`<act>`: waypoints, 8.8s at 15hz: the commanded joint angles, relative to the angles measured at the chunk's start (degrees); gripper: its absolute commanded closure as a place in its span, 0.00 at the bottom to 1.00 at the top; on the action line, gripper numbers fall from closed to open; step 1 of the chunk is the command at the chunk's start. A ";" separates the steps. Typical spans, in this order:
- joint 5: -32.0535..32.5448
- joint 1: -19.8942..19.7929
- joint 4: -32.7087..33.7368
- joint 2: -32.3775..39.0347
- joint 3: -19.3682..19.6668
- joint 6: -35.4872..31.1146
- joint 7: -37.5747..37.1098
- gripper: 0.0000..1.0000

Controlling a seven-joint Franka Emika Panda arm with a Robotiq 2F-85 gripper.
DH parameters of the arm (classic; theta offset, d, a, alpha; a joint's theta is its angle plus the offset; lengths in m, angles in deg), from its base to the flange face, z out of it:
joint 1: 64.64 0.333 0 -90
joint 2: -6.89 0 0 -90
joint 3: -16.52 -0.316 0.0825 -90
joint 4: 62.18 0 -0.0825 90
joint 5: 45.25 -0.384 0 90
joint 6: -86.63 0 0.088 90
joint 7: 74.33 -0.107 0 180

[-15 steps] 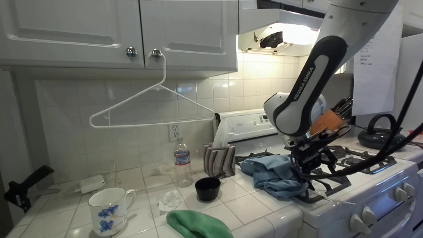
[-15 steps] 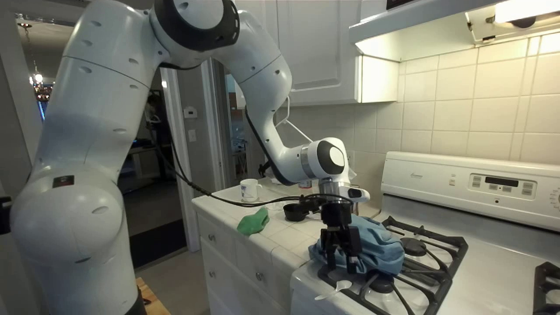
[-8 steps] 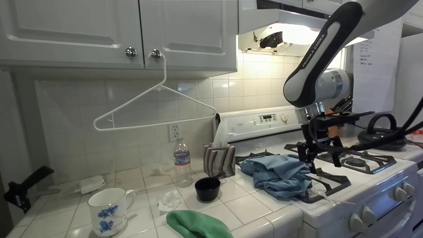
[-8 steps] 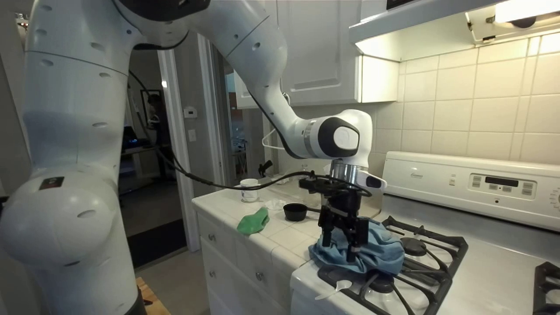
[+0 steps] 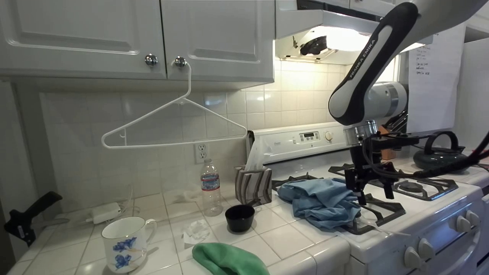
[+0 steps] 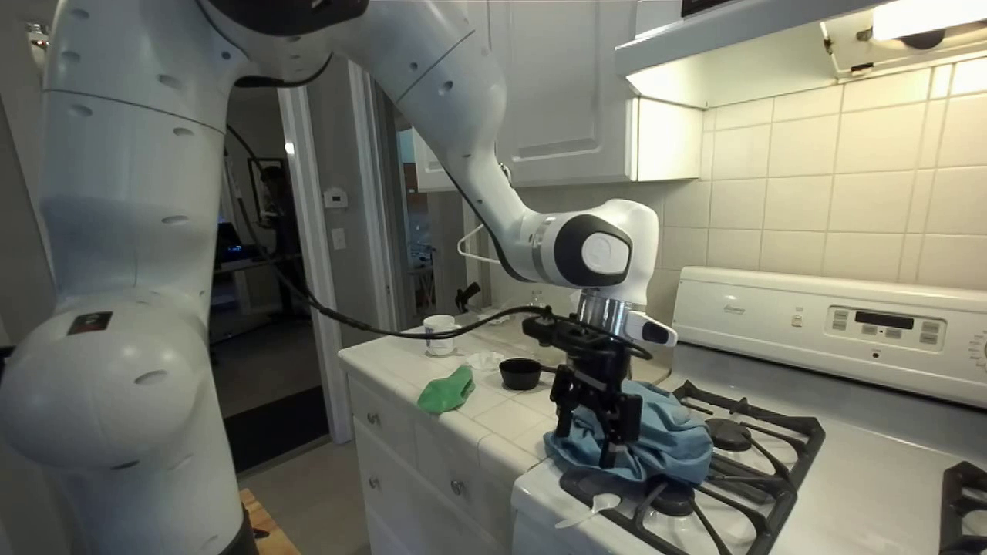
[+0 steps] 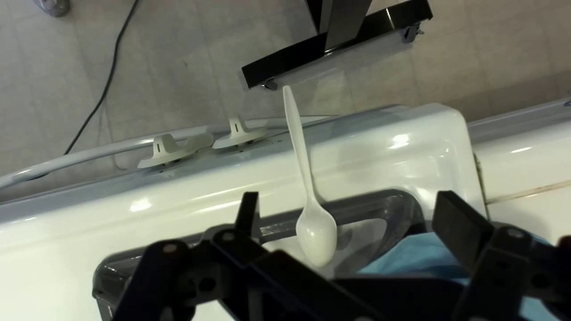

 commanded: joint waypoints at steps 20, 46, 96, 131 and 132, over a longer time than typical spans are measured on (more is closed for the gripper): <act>1.21 0.18 0.85 7.21 2.41 -8.11 0.26 0.00; 2.01 2.53 -0.09 11.18 1.75 -17.71 0.84 0.45; -2.38 10.34 -14.43 -13.06 -7.37 -25.08 -10.10 0.98; 87.40 15.96 -5.69 -9.73 -15.58 -42.70 -87.50 0.98; 87.64 16.14 -5.20 -9.32 -15.75 -42.75 -87.60 0.98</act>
